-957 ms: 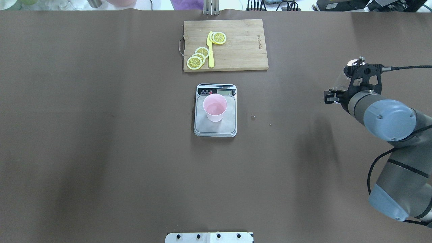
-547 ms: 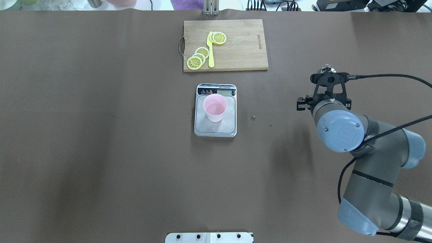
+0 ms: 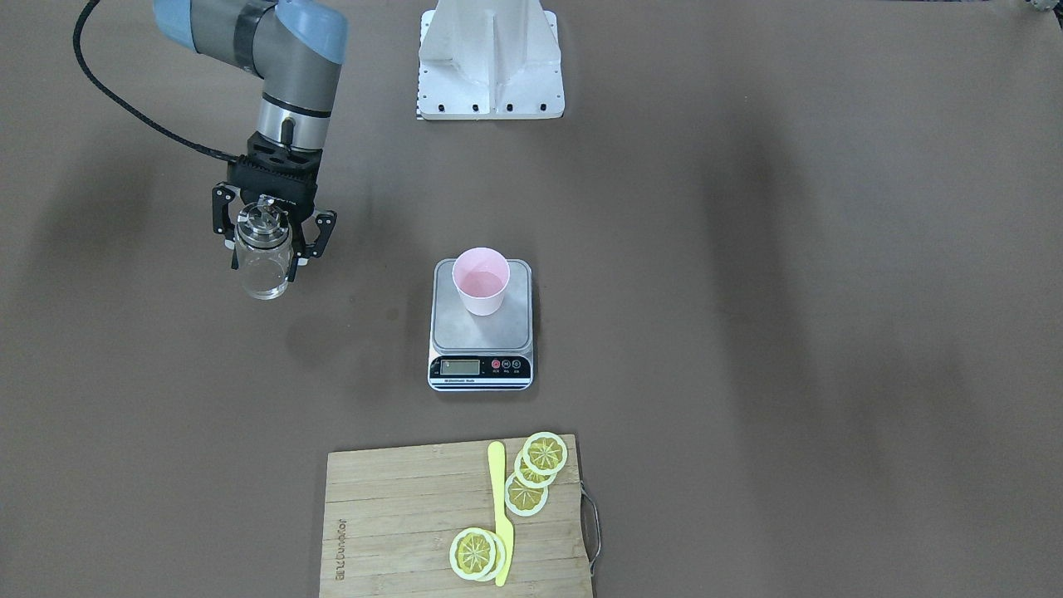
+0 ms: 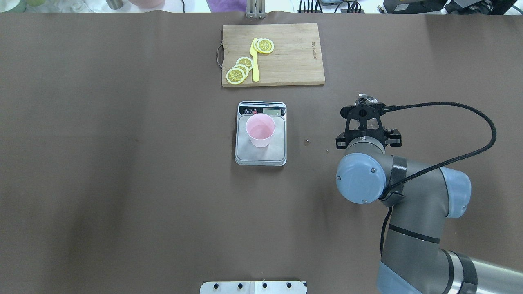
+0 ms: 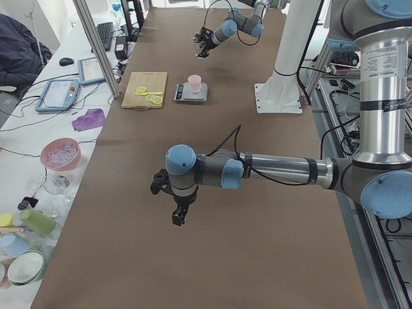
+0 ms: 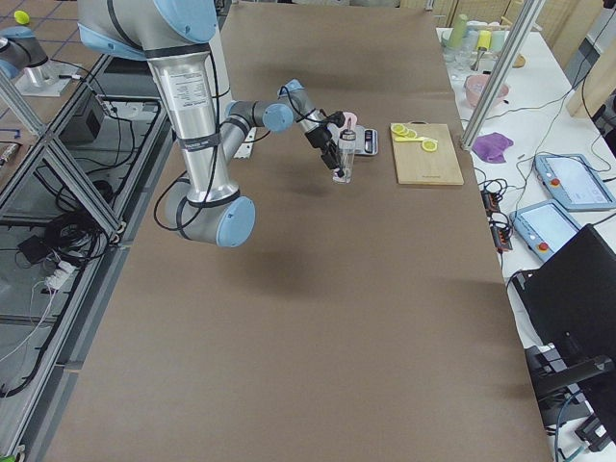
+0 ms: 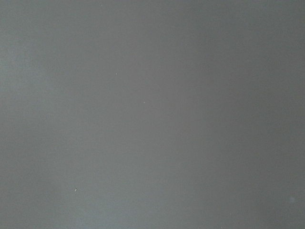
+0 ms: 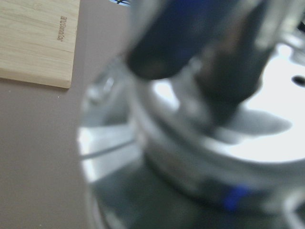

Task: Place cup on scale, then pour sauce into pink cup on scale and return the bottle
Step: 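Lift and carry the sauce bottle with the right gripper over the pink cup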

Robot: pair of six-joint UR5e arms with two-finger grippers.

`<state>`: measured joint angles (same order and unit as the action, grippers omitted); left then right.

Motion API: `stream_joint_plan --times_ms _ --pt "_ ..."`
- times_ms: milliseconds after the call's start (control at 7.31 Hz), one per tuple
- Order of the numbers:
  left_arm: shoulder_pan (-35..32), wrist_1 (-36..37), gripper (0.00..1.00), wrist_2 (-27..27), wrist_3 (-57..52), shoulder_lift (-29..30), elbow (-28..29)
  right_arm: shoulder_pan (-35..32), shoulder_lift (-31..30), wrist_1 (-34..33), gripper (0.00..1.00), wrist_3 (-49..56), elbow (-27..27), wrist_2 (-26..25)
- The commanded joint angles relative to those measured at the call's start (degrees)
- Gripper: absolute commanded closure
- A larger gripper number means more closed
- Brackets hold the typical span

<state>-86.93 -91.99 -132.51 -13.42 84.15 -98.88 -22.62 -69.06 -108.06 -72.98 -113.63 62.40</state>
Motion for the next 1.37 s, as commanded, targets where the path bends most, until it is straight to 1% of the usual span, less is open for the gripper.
stream_joint_plan --times_ms 0,137,273,547,684,820,957,1094,1231 --pt "0.01 -0.03 0.02 -0.03 0.06 -0.56 0.09 1.87 5.13 -13.24 1.00 -0.06 0.25 -2.01" --pt "0.01 -0.03 0.02 -0.03 0.06 -0.56 0.17 2.75 6.90 -17.75 1.00 -0.14 0.34 -2.45" --pt "0.01 -0.03 0.02 -0.03 0.06 -0.56 0.09 3.80 6.92 -19.10 1.00 -0.14 0.86 -4.46" --pt "0.01 0.06 0.02 -0.03 0.06 -0.65 0.43 4.16 9.98 -21.57 1.00 -0.14 5.94 -6.58" --pt "0.01 0.06 0.02 -0.03 0.06 -0.65 0.61 4.16 10.78 -22.19 1.00 -0.14 7.10 -7.63" --pt "0.01 0.06 0.02 -0.03 0.06 -0.65 0.87 4.25 13.57 -26.63 1.00 -0.14 8.50 -7.82" --pt "0.01 0.06 0.02 -0.03 0.06 -0.65 0.96 4.34 17.60 -32.24 1.00 -0.23 10.17 -7.73" --pt "0.01 0.06 0.02 -0.12 0.06 -0.65 1.05 4.43 19.82 -32.91 1.00 -0.23 13.14 -7.73" --pt "0.01 0.06 0.02 -0.12 0.06 -0.65 1.49 4.43 22.80 -32.91 1.00 -0.32 18.05 -7.73"
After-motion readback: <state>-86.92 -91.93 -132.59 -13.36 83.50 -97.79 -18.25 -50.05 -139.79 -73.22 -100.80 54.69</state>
